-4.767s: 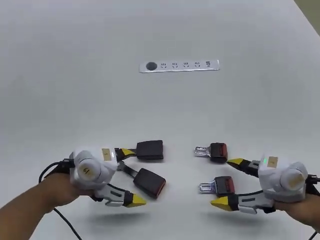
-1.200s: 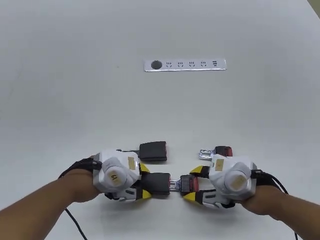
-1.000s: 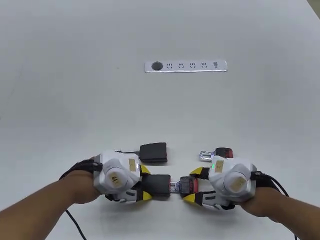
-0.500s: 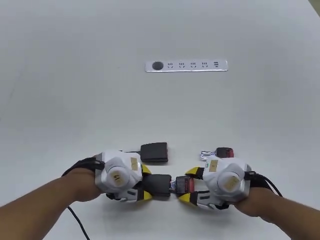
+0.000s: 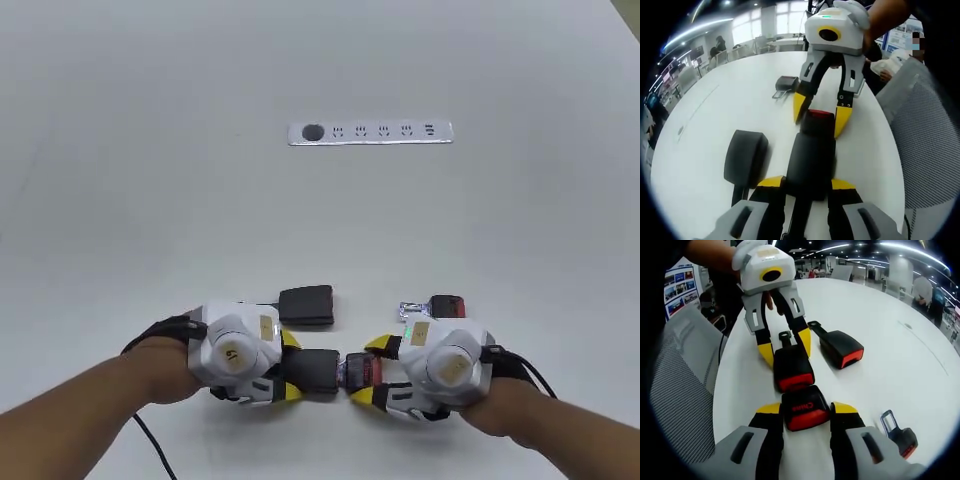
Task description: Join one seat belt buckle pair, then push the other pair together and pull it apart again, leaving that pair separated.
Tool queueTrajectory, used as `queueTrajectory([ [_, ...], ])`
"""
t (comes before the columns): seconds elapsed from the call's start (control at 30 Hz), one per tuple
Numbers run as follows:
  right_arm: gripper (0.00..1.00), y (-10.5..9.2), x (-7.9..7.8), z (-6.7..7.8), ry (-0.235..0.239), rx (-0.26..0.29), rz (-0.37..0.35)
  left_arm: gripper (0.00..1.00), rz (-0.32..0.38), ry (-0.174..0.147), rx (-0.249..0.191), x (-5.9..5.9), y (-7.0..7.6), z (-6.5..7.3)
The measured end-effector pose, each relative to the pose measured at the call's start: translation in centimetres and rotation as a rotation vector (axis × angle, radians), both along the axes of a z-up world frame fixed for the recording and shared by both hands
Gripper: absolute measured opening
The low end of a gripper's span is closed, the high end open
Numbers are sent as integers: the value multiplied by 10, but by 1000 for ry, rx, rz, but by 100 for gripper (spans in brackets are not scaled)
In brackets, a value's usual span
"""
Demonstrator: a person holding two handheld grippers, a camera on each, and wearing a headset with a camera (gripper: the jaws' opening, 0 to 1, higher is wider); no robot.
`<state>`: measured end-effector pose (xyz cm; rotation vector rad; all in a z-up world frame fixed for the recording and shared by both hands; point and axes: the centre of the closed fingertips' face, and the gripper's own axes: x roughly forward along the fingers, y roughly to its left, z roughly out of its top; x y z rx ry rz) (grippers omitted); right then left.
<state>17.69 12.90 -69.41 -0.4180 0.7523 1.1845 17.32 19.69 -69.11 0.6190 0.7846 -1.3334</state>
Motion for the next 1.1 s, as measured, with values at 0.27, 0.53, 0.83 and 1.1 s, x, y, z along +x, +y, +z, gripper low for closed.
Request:
queueTrajectory([
  [0.27, 35, 0, 0, -1, -1, -11, 14, 33, -9, -2, -3, 1, 1, 0],
  [0.53, 35, 2, -3, -1, -7, -3, 30, 33, -36, -13, -19, 1, 1, 1],
  [0.83, 34, 3, -3, -1, -18, 4, 56, 33, -56, -17, -63, 3, 3, -1],
  [1.1, 34, 2, -4, 0, -34, 28, 93, 32, -91, -22, -107, 2, 1, 1],
])
